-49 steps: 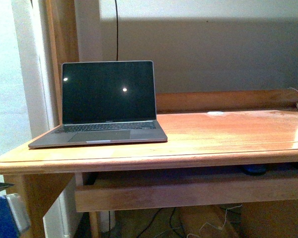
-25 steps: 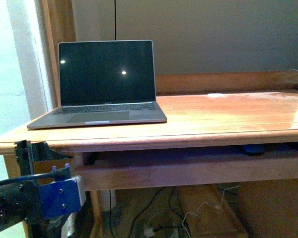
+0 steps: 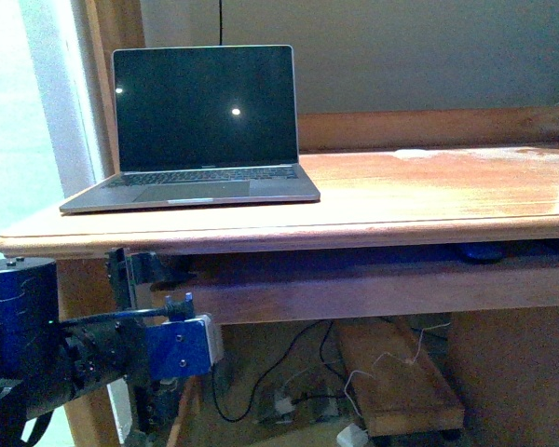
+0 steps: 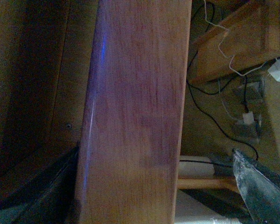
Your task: Place mouse
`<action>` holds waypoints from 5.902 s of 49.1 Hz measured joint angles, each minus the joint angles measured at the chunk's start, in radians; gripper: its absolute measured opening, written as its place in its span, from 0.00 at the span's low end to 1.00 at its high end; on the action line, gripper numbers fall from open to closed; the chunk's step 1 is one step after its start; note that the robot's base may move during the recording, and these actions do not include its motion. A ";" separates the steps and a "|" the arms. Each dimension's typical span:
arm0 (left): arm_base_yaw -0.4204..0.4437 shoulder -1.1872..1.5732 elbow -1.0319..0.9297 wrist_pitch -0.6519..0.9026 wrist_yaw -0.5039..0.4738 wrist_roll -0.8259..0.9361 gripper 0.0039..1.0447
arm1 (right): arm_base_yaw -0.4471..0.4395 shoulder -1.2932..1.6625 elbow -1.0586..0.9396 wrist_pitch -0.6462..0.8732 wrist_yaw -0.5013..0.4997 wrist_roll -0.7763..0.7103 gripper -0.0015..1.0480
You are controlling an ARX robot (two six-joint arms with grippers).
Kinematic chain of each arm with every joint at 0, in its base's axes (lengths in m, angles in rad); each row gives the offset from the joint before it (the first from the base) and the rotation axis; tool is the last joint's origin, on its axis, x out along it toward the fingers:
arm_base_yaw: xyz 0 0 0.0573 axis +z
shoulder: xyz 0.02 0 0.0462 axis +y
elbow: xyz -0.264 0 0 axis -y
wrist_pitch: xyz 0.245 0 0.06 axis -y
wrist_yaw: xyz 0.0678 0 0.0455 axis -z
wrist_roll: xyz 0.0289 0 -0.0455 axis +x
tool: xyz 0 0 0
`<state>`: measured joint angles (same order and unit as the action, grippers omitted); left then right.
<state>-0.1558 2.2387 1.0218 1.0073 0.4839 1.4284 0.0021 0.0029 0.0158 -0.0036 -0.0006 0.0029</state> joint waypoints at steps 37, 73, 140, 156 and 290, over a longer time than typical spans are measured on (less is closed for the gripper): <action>-0.060 -0.384 -0.209 -0.591 0.058 -0.299 0.93 | 0.000 0.000 0.000 0.000 0.000 0.000 0.93; -0.174 -1.147 -0.730 -0.305 -0.664 -1.557 0.78 | 0.000 0.000 0.000 0.000 0.000 0.000 0.93; 0.151 -1.892 -1.012 -0.661 -0.484 -1.438 0.02 | 0.153 1.610 0.868 0.149 0.298 -0.132 0.93; 0.151 -2.009 -1.012 -0.777 -0.484 -1.438 0.02 | 0.108 1.677 0.922 0.126 0.257 -0.121 0.78; 0.151 -2.232 -1.012 -1.006 -0.484 -1.436 0.93 | -0.251 1.038 0.251 0.332 -0.468 -0.167 0.93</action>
<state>-0.0044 0.0063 0.0097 0.0013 0.0002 -0.0078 -0.2485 1.0405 0.2668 0.3279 -0.4690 -0.1642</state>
